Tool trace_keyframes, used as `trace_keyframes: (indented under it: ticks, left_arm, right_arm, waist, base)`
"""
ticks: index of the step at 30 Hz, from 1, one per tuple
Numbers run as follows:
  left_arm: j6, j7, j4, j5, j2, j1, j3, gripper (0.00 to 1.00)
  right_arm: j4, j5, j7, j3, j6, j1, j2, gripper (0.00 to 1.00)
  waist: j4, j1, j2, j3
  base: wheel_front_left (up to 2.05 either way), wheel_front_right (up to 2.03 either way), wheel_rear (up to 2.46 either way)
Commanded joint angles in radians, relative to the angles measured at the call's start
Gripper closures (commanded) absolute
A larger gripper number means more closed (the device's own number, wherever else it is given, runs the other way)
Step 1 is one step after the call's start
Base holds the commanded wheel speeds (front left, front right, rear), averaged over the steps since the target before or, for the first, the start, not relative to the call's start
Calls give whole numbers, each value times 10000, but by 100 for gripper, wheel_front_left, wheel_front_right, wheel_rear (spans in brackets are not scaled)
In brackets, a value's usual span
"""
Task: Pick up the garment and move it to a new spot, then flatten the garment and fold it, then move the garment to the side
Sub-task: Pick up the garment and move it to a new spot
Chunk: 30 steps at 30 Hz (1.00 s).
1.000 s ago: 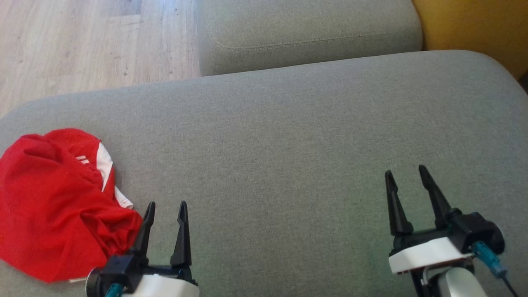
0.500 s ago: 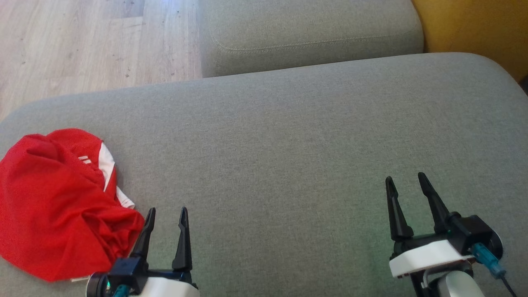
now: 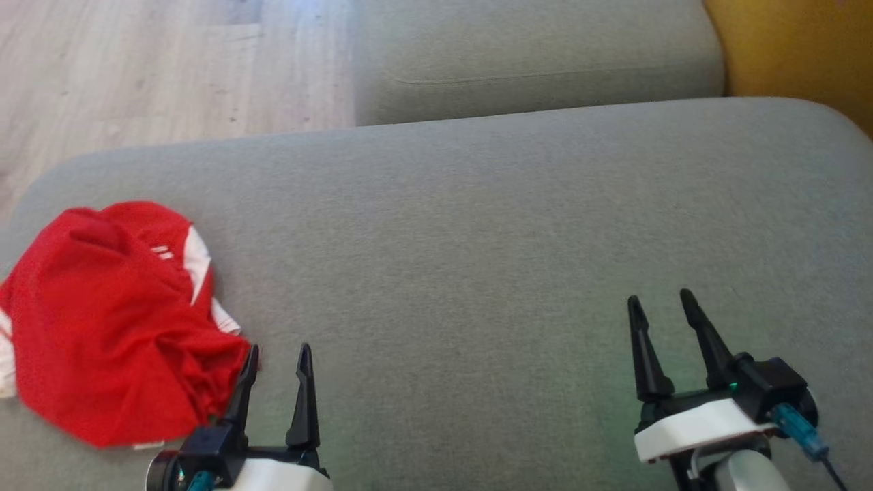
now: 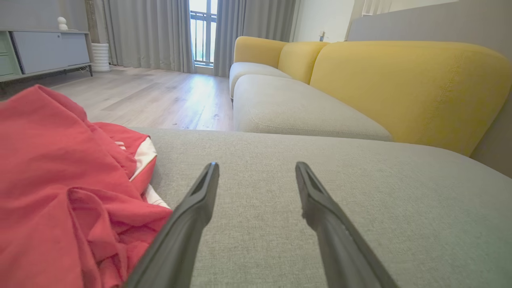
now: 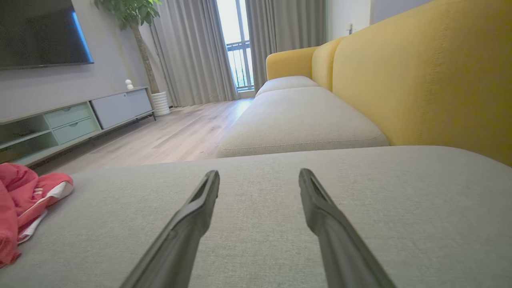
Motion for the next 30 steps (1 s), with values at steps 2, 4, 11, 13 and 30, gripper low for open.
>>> trace_keyframes:
  ticks: [2,4,11,13,30]
  left_arm:
    - [71,-95,-190,17,-18,-416,336,0]
    - [102,-95,-163,47,-18,-400,377,0]
    - [268,-95,-150,127,-18,-263,737,0]
    - [333,-95,-158,75,-18,-203,899,0]
    - [198,-95,-376,202,-18,83,1241,0]
  right_arm:
    - [-347,150,-109,411,77,-156,-85,0]
    - [-408,218,-109,486,77,-130,-85,0]
    - [-360,383,-109,800,77,-6,-85,0]
    - [-417,483,-109,916,77,-6,-85,0]
    - [-354,838,-109,1447,77,130,-85,0]
  waist:
    - [415,0,0,-66]
    - [675,0,0,-105]
    - [1683,0,0,-315]
    - [1930,0,0,-369]
    - [3310,0,0,-710]
  base:
    - [0,0,0]
    - [0,0,0]
    - [0,0,0]
    - [0,0,0]
    - [0,0,0]
